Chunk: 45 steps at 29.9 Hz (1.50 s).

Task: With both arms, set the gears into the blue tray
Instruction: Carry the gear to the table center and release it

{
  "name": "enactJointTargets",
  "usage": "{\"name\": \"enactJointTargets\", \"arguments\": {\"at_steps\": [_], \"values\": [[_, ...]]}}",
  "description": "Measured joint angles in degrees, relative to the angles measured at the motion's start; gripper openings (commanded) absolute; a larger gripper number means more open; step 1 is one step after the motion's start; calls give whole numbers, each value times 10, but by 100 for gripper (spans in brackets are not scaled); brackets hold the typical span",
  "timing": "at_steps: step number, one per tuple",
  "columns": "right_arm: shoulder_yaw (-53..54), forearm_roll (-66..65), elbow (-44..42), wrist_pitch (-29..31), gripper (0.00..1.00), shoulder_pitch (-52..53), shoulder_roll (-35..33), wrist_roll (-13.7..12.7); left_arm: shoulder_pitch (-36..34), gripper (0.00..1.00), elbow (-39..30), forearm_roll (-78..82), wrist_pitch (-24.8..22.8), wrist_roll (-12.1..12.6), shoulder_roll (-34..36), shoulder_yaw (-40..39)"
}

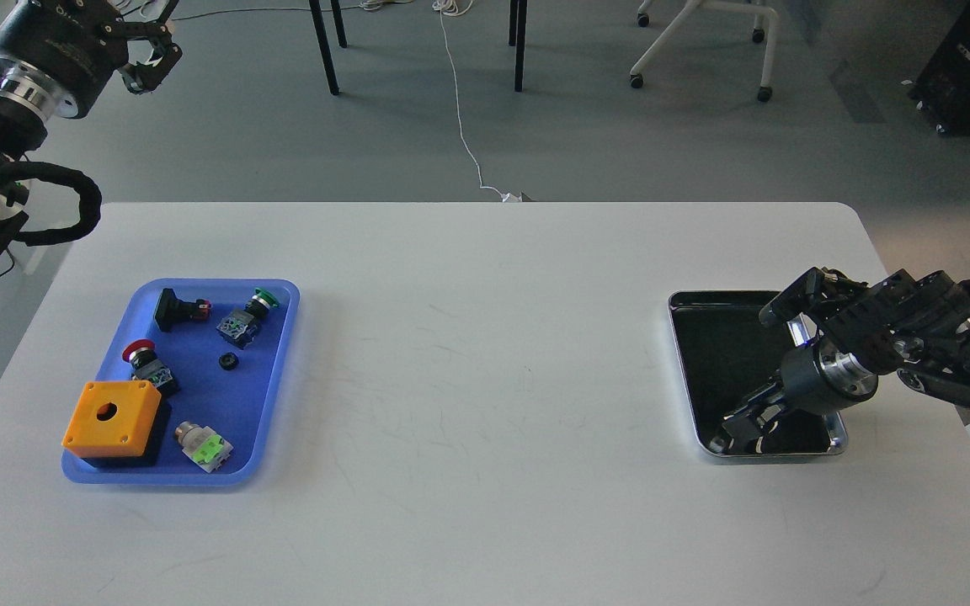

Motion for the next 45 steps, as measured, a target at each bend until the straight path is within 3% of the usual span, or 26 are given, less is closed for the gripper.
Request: {"name": "enactJointTargets", "arguments": {"at_steps": [5,22,30,41,45], "values": [[0,-1,0,0,26,3,-2,0,0,98,0,0,0,-2,1,0],[5,11,53,5,26,91,6,0,0,98,0,0,0,-4,7,-1],[5,43,39,7,26,100,79,0,-1,98,3,1,-1,-3,9,0],[3,126,-82,7,26,85,284,0,-1,98,4,1,-4,-3,16,0],[4,156,-119,6,26,72,319,0,0,98,4,1,-5,-3,21,0]]}}
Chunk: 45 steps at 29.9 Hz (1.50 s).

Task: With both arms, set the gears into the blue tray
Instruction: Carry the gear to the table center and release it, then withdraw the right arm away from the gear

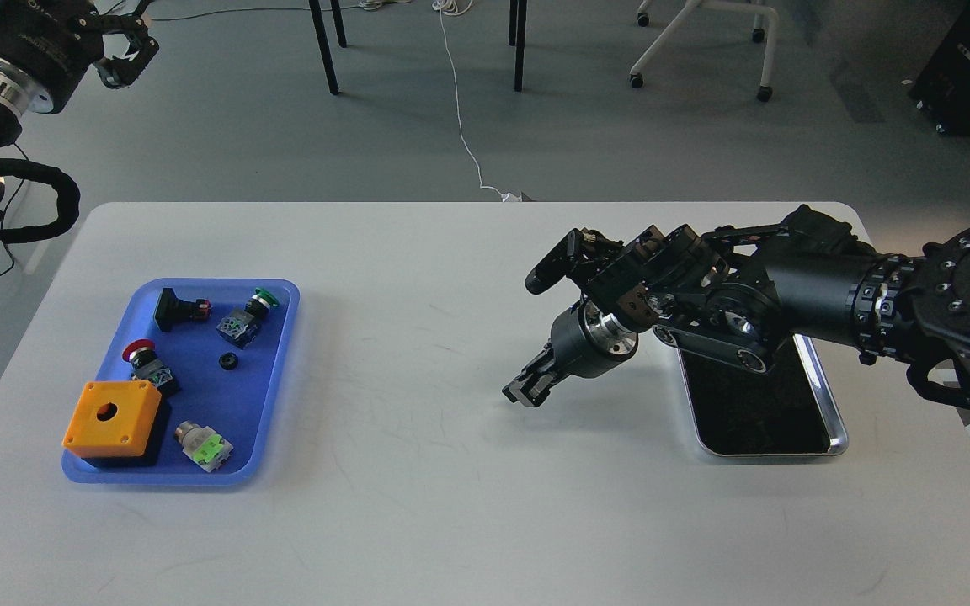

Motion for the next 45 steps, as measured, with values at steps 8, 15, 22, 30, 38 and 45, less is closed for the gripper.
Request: {"name": "enactJointTargets", "arguments": {"at_steps": [8,15,22,30,38,45], "values": [[13,51,-52,-12,26,-34,4,0,0,98,0,0,0,1,1,1],[30,54,-65,-20,27,-58,4,0,1,98,0,1,0,1,-1,2],[51,61,-58,-32,28,-65,4,0,1,98,0,1,1,1,-4,2],[61,62,-56,-55,50,-82,4,0,1,98,0,1,1,0,-4,2],[63,63,-56,-67,60,-94,4,0,1,98,0,1,1,0,-2,3],[80,63,-56,-68,71,-91,4,0,1,98,0,1,1,0,-2,3]]}}
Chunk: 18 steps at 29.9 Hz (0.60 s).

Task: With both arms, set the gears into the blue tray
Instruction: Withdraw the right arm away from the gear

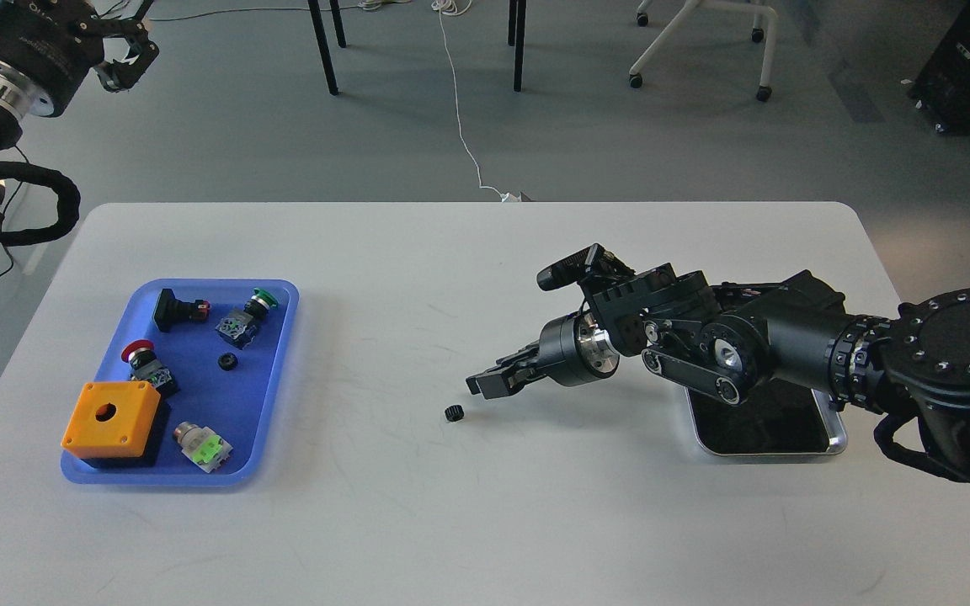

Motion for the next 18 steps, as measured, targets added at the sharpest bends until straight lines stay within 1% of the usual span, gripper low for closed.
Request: {"name": "enactJointTargets", "arguments": {"at_steps": [2,6,9,11,13,18], "values": [[19,0,0,1,76,3,0,0,0,98,0,0,0,-1,0,0],[60,0,-1,2,94,8,0,0,0,98,0,0,1,-1,2,0],[127,0,-6,2,97,14,0,0,0,98,0,1,2,-1,5,0],[178,3,-7,3,97,15,-3,0,0,98,0,2,2,-1,7,1],[221,8,-8,5,97,15,-20,0,-1,98,0,4,3,-1,9,3],[312,59,-9,5,97,9,-99,0,-5,98,-11,30,-3,5,11,10]]}}
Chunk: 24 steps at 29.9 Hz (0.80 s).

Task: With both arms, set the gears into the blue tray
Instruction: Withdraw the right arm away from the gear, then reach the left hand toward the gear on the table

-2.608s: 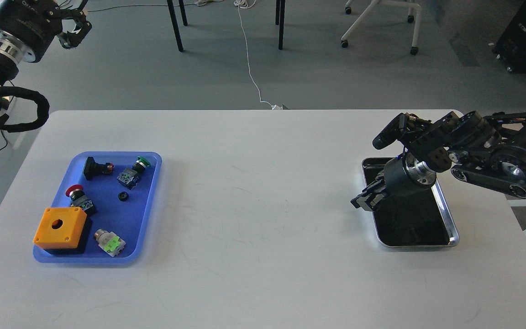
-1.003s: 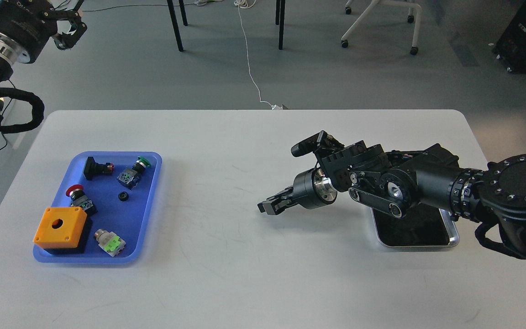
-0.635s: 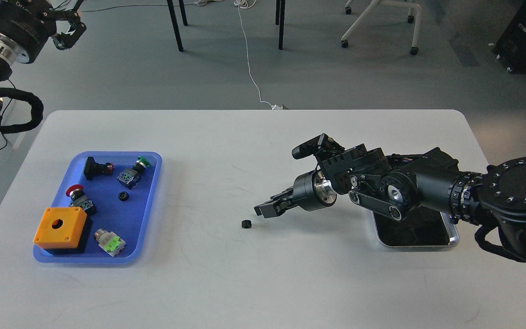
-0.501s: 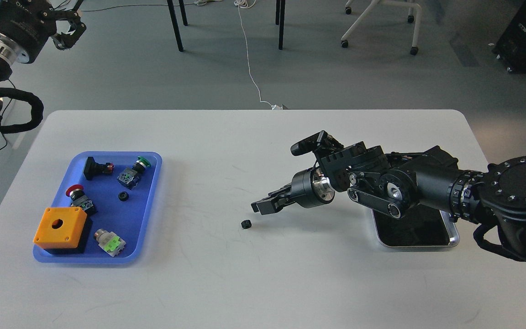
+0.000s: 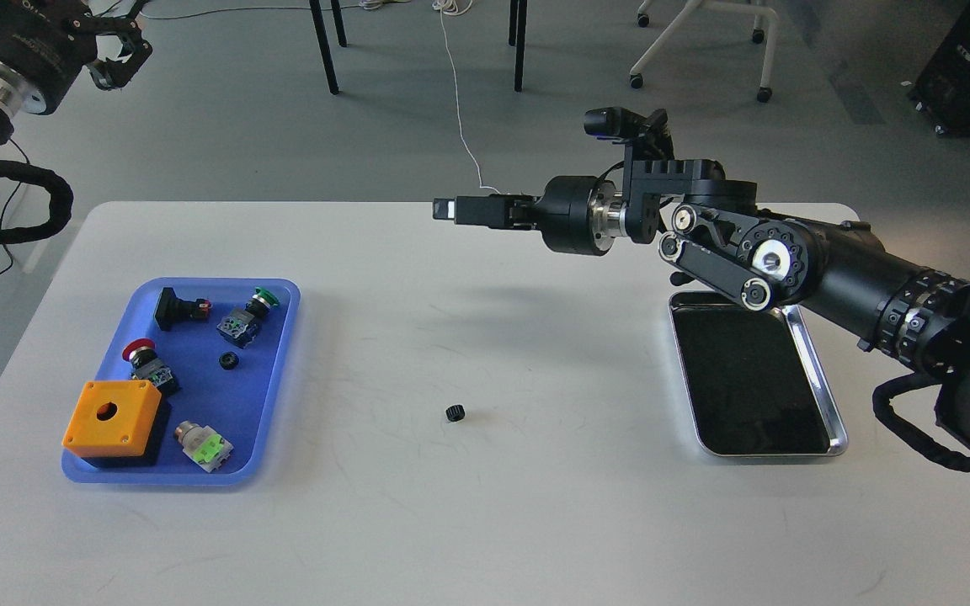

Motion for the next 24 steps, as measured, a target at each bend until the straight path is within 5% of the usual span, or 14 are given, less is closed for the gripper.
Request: {"name": "enactJointTargets", "arguments": {"at_steps": [10,24], "values": [[45,275,6,-3,97,-21,-154,0,-32,98,-124,200,-16,0,19,6],[97,689,96,5,98,-140,-299,0,-12,96,-264,622,-13,-7,-91,50]]}}
